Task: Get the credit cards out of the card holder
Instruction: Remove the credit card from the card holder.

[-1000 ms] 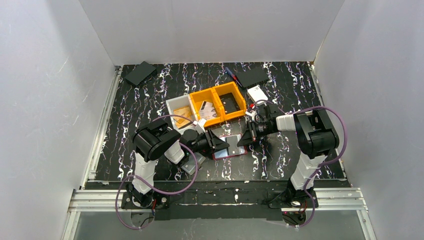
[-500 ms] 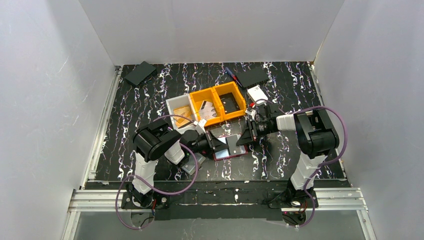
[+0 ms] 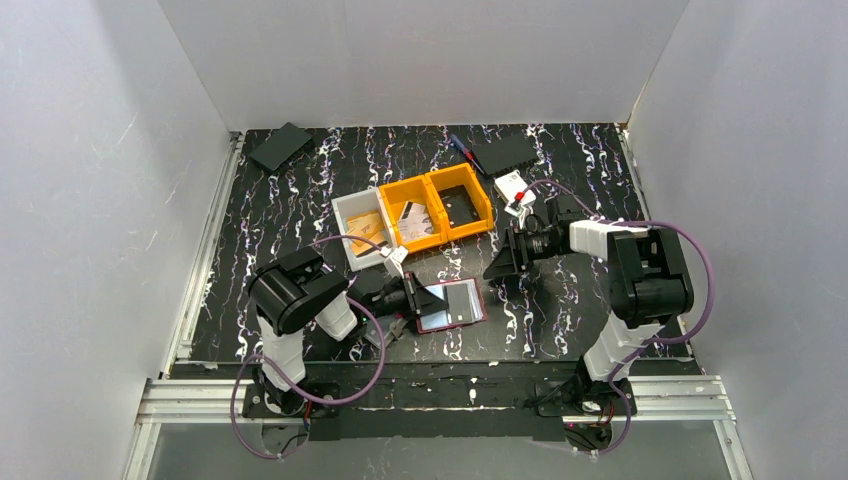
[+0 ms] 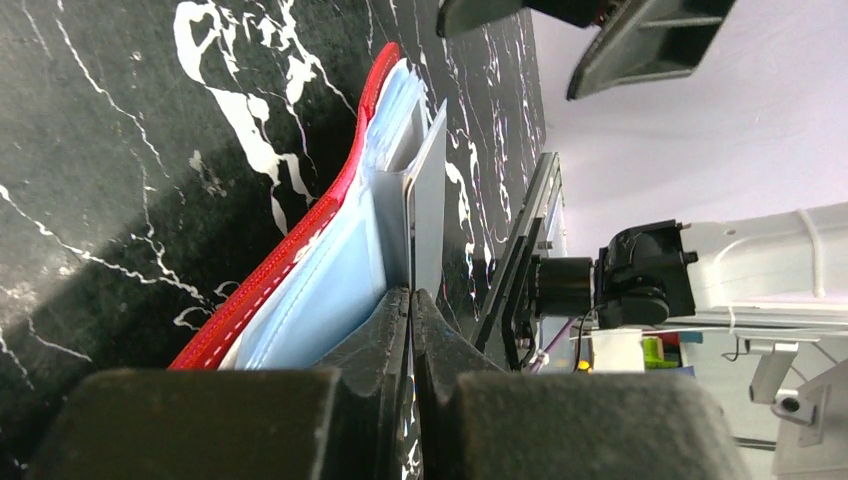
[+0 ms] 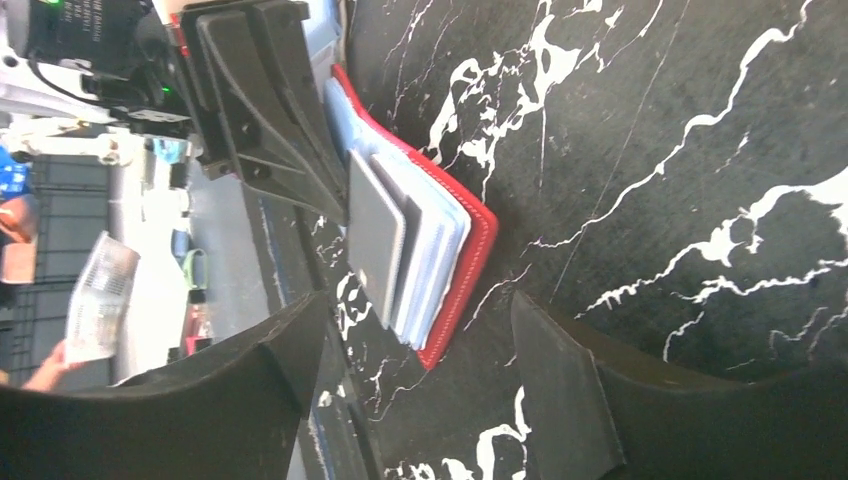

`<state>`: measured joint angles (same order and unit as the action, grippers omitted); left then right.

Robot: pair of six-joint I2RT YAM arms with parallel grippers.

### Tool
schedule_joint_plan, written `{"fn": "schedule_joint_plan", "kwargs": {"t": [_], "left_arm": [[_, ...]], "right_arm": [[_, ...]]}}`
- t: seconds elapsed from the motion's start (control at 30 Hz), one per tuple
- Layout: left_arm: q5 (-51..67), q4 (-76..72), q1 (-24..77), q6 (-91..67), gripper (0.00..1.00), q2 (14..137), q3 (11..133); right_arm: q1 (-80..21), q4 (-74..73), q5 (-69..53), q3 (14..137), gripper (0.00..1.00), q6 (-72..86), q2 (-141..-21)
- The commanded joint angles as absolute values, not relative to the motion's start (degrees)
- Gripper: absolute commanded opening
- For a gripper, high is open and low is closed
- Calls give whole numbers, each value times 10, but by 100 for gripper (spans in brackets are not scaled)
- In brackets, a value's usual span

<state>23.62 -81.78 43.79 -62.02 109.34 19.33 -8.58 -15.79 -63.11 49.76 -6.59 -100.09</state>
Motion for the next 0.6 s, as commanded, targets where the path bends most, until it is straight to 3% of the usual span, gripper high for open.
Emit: {"fn": "schedule_joint_plan", "kwargs": {"t": [0.0, 0.27, 0.57], "left_arm": [[250, -832, 439, -559, 0, 1040, 174], [257, -832, 439, -517, 0, 1007, 157], [275, -832, 439, -497, 0, 978, 158]], "right_arm": [[-85, -252, -601, 536, 79, -201, -985], [-124, -276, -589, 537, 83, -238, -1022], [-140, -267, -593, 535, 80, -243, -1052]]}}
